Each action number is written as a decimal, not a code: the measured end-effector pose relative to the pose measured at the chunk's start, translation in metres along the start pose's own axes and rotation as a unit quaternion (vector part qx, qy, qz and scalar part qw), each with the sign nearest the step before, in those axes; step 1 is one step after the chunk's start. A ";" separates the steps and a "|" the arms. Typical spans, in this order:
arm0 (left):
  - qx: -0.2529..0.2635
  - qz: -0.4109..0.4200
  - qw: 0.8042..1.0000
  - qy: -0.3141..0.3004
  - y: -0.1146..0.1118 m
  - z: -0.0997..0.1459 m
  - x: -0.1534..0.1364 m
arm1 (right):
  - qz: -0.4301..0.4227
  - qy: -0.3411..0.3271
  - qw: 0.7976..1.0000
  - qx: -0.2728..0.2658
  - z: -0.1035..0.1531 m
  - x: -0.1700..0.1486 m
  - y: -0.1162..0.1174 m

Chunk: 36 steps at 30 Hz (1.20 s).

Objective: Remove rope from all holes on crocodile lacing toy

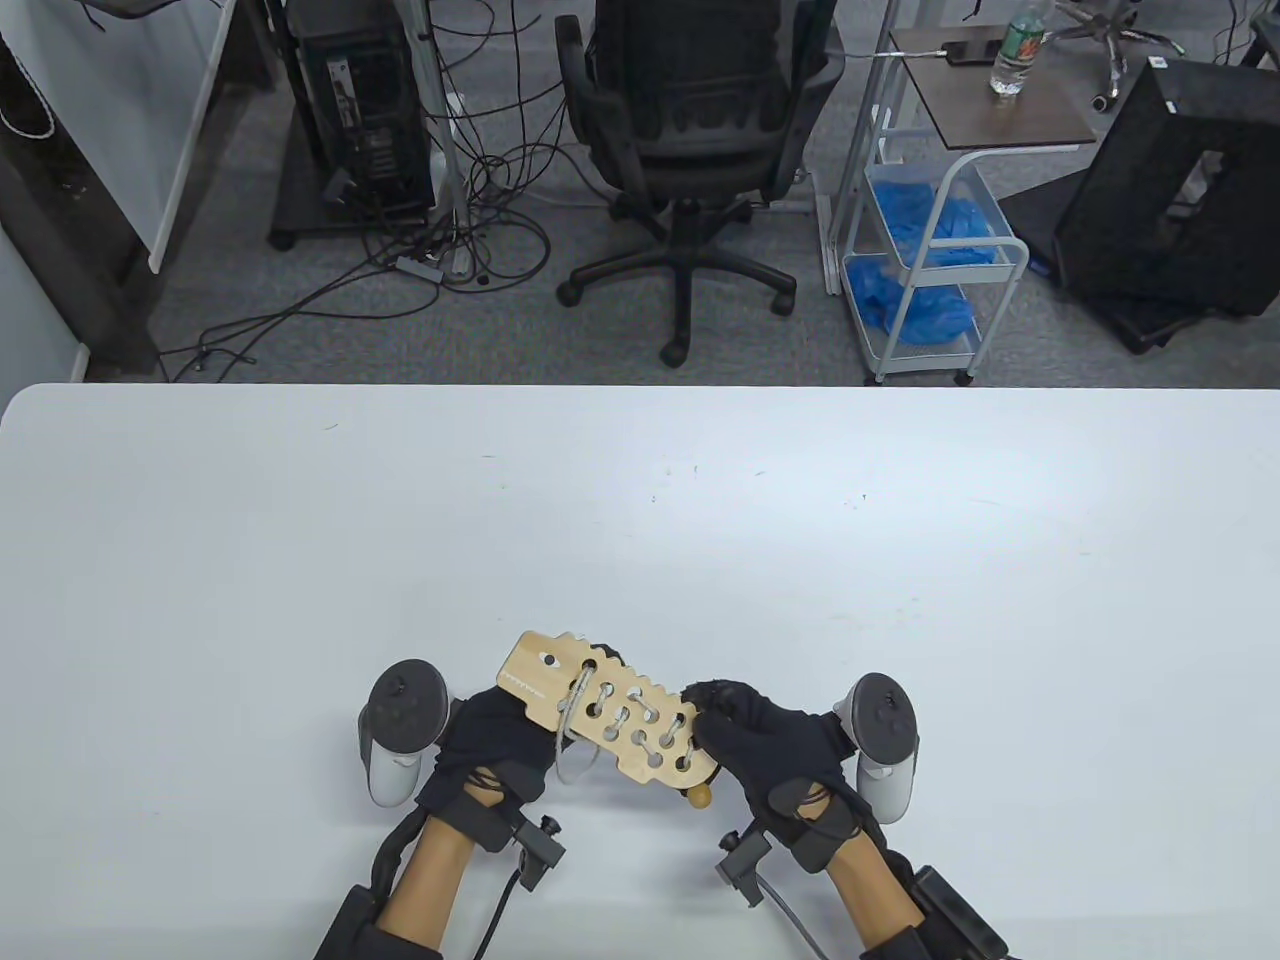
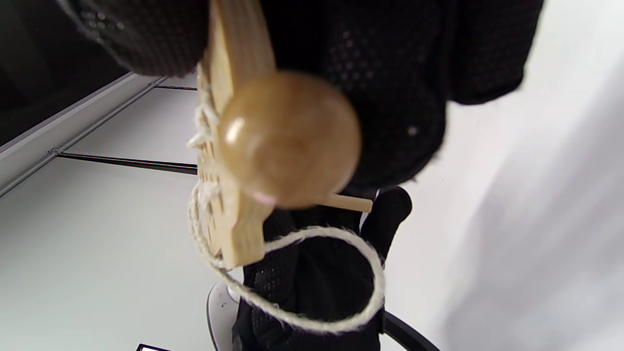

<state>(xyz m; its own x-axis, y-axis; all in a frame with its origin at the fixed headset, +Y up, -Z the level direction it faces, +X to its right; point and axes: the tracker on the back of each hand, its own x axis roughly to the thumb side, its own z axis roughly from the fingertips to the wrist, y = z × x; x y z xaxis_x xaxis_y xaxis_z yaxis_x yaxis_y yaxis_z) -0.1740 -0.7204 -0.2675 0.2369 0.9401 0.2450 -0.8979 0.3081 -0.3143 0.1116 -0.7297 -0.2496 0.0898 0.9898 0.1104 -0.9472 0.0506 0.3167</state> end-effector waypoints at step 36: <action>0.055 0.008 0.997 0.044 0.015 0.005 -0.008 | -0.052 0.029 0.989 -0.137 0.003 -0.011 -0.057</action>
<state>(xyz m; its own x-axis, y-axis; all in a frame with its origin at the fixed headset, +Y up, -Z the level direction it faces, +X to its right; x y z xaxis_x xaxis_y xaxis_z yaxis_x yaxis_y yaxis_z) -0.1916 -0.7242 -0.2699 0.2485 0.9556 0.1583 -0.9363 0.2789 -0.2134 0.1653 -0.7441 -0.2665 0.1814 0.9828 0.0338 -0.9822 0.1794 0.0555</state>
